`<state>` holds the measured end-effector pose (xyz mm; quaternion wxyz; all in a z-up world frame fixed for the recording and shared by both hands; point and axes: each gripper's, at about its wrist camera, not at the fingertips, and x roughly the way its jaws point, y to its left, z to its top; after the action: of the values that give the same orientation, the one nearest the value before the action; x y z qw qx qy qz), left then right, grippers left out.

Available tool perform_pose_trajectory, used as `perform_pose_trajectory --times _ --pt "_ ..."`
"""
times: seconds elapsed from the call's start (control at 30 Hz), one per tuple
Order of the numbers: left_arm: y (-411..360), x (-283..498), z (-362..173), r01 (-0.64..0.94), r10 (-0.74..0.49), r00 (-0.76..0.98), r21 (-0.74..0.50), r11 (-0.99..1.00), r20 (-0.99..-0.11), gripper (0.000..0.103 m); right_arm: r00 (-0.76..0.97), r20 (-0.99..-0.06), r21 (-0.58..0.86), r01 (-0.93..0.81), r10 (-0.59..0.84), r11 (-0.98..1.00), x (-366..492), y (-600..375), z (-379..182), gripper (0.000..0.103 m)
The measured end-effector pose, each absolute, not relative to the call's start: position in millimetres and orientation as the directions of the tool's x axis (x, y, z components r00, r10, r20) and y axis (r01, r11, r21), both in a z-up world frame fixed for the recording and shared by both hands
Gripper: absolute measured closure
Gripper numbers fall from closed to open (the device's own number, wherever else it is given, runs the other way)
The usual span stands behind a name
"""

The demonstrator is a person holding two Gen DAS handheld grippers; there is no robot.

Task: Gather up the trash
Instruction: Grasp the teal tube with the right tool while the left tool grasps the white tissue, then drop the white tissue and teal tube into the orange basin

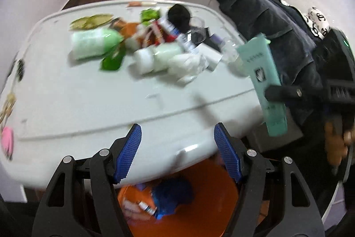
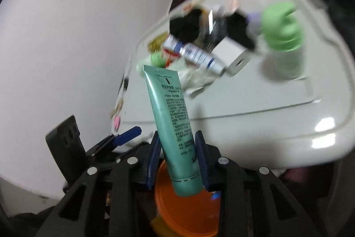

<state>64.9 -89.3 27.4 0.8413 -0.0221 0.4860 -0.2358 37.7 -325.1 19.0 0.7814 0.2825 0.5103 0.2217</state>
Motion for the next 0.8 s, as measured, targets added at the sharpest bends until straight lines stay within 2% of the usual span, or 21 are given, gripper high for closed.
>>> perform_pose_trajectory --times 0.07,0.23,0.4,0.53,0.57,0.6,0.63,0.67,0.7,0.8 --pt "-105 75 25 0.379 -0.414 0.411 -0.261 0.888 -0.812 0.036 0.49 -0.676 0.612 -0.041 0.55 0.79 24 -340 30 0.072" --pt "-137 103 14 0.351 -0.404 0.419 -0.265 0.898 -0.814 0.036 0.646 -0.607 0.609 0.005 0.462 0.793 13 -365 44 0.072" --pt "-150 119 -4 0.282 -0.374 0.405 -0.276 0.919 -0.834 0.036 0.654 -0.599 0.646 0.053 0.463 0.761 11 -381 35 0.072" --pt "-154 111 -10 0.313 -0.337 0.449 -0.208 0.927 -0.827 0.036 0.643 -0.617 0.62 0.043 0.453 0.784 13 -379 36 0.072" --pt "-157 110 -10 0.322 -0.322 0.457 -0.182 0.929 -0.829 0.039 0.636 -0.625 0.613 0.041 0.453 0.789 15 -376 35 0.072" --pt "-160 108 -11 0.329 -0.295 0.475 -0.144 0.933 -0.829 0.058 0.63 -0.631 0.607 0.039 0.452 0.793 19 -370 35 0.072" --pt "-161 107 -11 0.339 -0.282 0.487 -0.119 0.933 -0.827 0.069 0.624 -0.638 0.599 0.034 0.451 0.8 20 -364 36 0.072" --pt "-161 105 -12 0.355 -0.274 0.503 -0.093 0.93 -0.82 0.076 0.621 -0.645 0.587 0.028 0.446 0.809 19 -358 36 0.072" --pt "-158 104 -12 0.36 -0.279 0.51 -0.093 0.928 -0.814 0.081 0.62 -0.654 0.566 0.02 0.434 0.824 18 -351 35 0.072" --pt "-138 104 -5 0.327 -0.324 0.483 -0.176 0.929 -0.814 0.083 0.616 -0.674 0.519 0.004 0.407 0.854 18 -341 38 0.072"
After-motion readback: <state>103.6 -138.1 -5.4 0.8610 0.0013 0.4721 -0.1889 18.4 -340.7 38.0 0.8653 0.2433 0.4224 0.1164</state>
